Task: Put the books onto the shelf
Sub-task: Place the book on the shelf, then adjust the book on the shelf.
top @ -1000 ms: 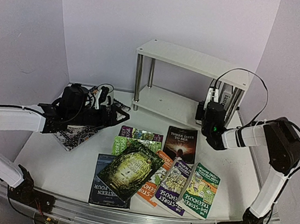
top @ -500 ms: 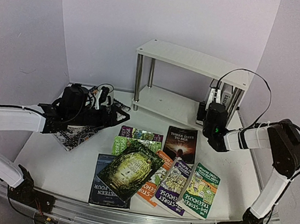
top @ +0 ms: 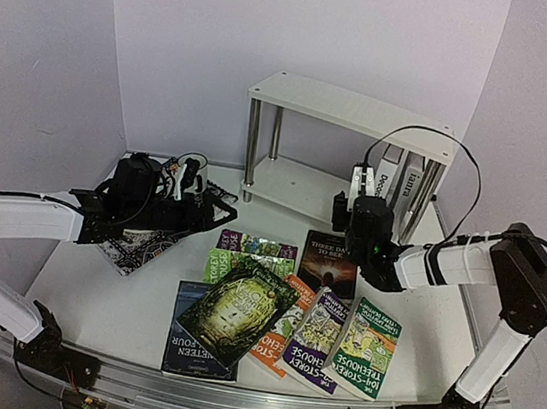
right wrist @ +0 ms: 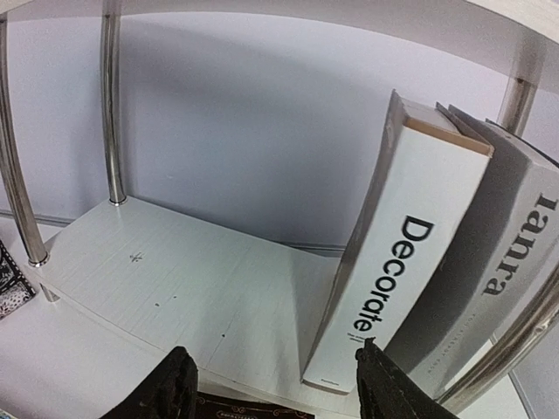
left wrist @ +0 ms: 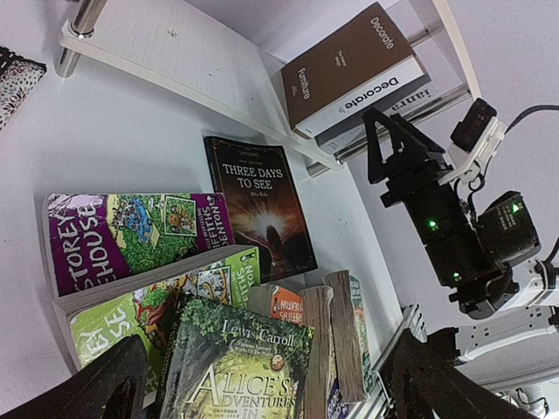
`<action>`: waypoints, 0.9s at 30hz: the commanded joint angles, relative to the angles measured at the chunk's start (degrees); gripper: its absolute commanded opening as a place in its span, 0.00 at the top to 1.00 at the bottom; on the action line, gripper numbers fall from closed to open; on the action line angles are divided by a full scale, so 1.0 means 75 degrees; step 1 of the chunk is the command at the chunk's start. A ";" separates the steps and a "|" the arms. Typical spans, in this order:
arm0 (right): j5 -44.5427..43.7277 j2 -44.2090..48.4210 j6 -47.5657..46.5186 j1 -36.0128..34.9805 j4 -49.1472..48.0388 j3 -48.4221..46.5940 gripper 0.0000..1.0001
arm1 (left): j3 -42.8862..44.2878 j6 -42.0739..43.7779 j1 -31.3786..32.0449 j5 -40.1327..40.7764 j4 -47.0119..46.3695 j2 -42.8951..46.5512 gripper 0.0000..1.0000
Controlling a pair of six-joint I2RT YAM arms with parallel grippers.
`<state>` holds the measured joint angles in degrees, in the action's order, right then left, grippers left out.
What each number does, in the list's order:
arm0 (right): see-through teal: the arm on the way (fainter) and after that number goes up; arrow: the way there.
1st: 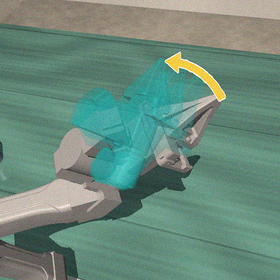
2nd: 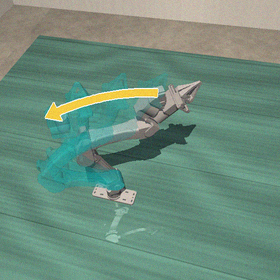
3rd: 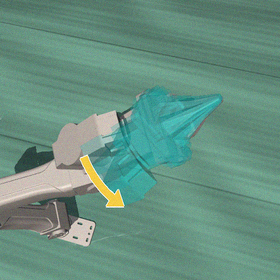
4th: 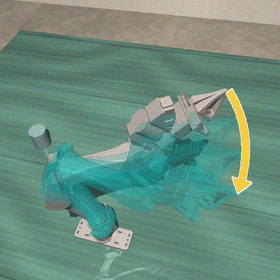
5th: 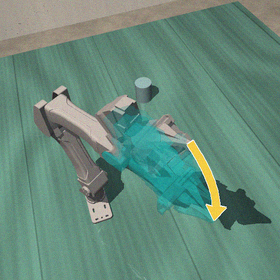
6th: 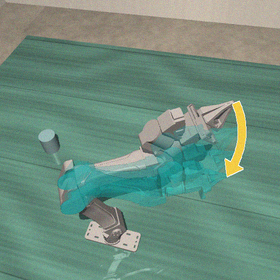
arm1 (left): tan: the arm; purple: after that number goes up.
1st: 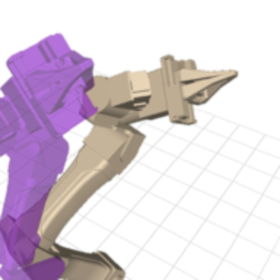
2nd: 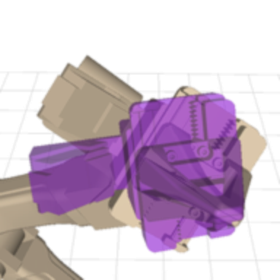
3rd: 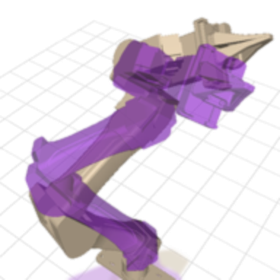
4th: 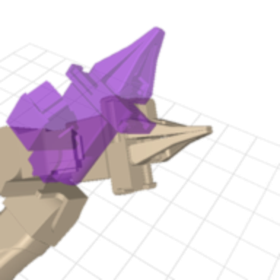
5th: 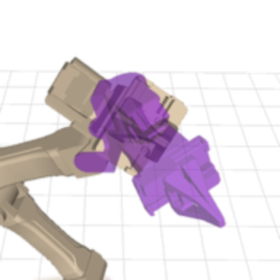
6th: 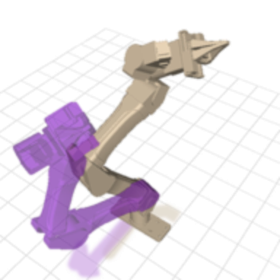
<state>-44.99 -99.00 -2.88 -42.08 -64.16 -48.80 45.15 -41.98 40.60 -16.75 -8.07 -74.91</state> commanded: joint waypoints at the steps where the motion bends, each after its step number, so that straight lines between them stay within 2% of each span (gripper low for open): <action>1: -0.0566 -0.0824 -0.0688 -0.0038 0.0046 -0.1118 0.41 | 0.0096 0.0072 0.0048 -0.0037 -0.0377 0.0058 0.01; 4: -0.0598 -0.1427 -0.1378 -0.0043 -0.0005 -0.1811 0.48 | 0.0065 0.0078 0.0048 0.0011 -0.0377 0.0090 0.01; 6: -0.0601 -0.1912 -0.1935 -0.0039 -0.0083 -0.2248 0.56 | 0.0068 0.0087 0.0050 0.0030 -0.0377 0.0089 0.01; 8: -0.0581 -0.2349 -0.2471 -0.0038 -0.0171 -0.2671 0.69 | 0.0081 0.0099 0.0048 0.0024 -0.0378 0.0061 0.01; 11: -0.0484 -0.2788 -0.3258 -0.0032 -0.0201 -0.3245 0.98 | 0.0098 0.0106 0.0048 0.0030 -0.0379 0.0040 0.01; 20: -0.0207 -0.4063 -0.5925 0.0270 -0.0142 -0.4720 1.00 | 0.0162 0.0159 0.0048 0.0058 -0.0377 -0.0071 0.01; 27: -0.0599 -0.4912 -0.7018 0.0730 0.0228 -0.5931 1.00 | 0.0210 0.0212 0.0052 0.0054 -0.0377 -0.0136 0.01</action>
<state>-46.18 -133.42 -48.58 -38.96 -62.22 -87.61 45.15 -41.82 40.62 -16.68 -8.11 -75.53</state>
